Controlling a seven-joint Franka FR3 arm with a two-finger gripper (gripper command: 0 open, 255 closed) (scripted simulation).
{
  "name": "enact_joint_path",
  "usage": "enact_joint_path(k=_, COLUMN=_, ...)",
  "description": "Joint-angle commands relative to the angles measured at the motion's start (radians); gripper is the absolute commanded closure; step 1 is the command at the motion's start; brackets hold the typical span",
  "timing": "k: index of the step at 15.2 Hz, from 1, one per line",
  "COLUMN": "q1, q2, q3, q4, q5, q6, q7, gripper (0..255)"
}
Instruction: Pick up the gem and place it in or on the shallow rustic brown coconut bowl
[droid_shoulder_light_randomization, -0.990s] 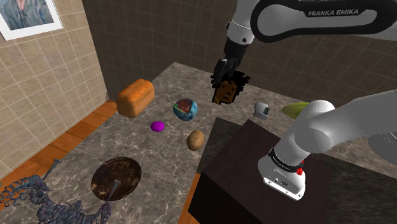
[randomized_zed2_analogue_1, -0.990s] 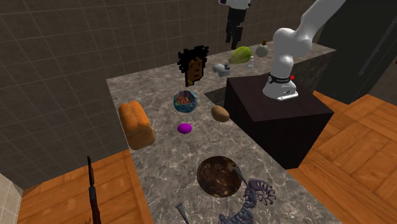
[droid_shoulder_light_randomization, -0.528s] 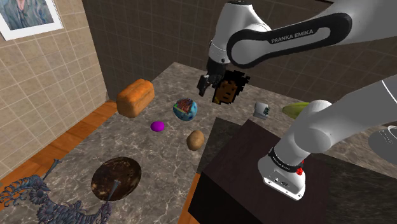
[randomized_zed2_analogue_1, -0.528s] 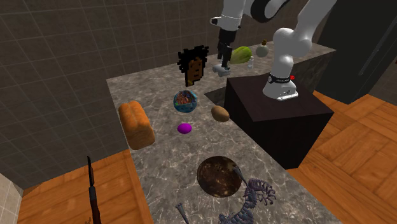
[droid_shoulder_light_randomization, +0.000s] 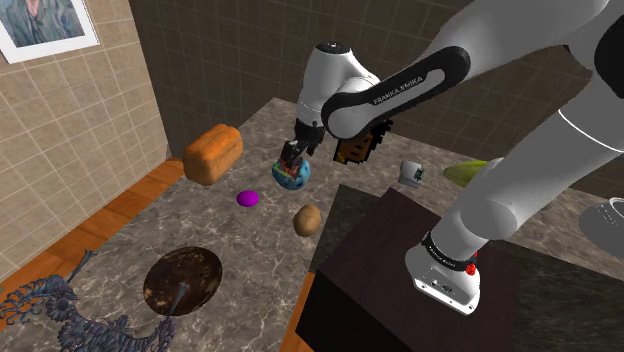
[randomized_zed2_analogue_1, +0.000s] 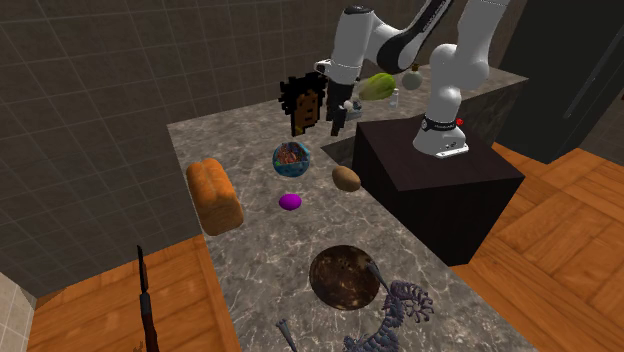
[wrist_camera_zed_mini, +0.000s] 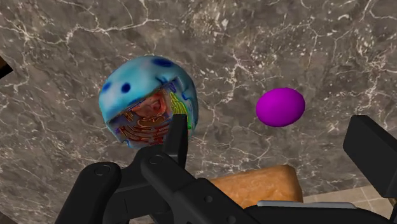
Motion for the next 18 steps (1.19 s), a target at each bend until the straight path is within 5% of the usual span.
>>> enact_joint_path(k=1, q1=-0.013, q2=0.09, q3=0.019, q4=0.027, q5=-0.06, q6=0.065, q7=0.057, gripper=0)
enact_joint_path(k=5, q1=-0.016, q2=0.267, q3=0.022, q4=0.106, q5=-0.222, q6=0.156, q7=0.197, gripper=0)
enact_joint_path(k=10, q1=0.047, q2=0.481, q3=-0.043, q4=0.242, q5=-0.415, q6=0.225, q7=0.362, gripper=0)
enact_joint_path(k=18, q1=0.177, q2=0.799, q3=-0.164, q4=0.523, q5=-0.56, q6=0.277, q7=0.499, gripper=0)
